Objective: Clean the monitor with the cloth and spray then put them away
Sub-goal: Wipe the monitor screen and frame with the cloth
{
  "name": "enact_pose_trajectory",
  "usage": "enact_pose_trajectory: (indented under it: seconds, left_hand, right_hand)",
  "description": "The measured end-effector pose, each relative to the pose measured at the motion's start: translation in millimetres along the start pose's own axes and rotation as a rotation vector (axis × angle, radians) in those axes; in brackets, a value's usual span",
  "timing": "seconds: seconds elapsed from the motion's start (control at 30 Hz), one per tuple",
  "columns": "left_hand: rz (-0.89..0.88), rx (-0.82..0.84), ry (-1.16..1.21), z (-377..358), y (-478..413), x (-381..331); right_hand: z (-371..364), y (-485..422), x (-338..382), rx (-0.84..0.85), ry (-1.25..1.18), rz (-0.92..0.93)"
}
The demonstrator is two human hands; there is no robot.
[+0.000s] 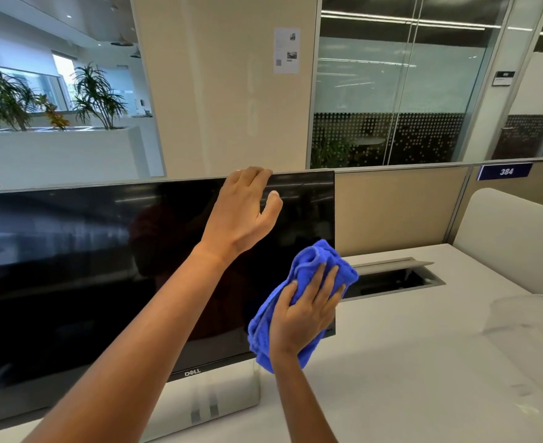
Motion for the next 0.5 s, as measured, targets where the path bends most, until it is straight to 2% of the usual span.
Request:
enact_pose_trajectory:
  seconds: [0.07,0.13,0.23,0.37,0.43,0.5]
  left_hand:
    - [-0.003,-0.004,-0.003,0,0,0]
    - [-0.008,-0.009,-0.006,-1,0,0]
    - [-0.017,-0.011,-0.033,-1,1,-1]
    - [-0.063,0.018,-0.14,5,3,-3]
    - [-0.083,0.008,-0.227,12,4,0]
    - [-0.076,-0.021,-0.287,22,9,10]
  right_hand:
    - [-10,18,6,0.045,-0.002,0.018]
    - [-22,39,15,0.102,0.037,0.142]
    - [-33,67,24,0.164,0.157,0.454]
    - [-30,79,15,0.167,0.311,0.92]
    - [-25,71,3,0.176,0.324,1.02]
    - [-19,60,-10,0.182,0.325,1.007]
Point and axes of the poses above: each hand's wrist, its own y-axis away from the middle knuckle, its own z-axis out of the back of the hand, x = y × z, the point moved 8 cm from there along -y, towards the middle knuckle, and after that the axes turned 5 degrees about x, right-handed, at the moved point
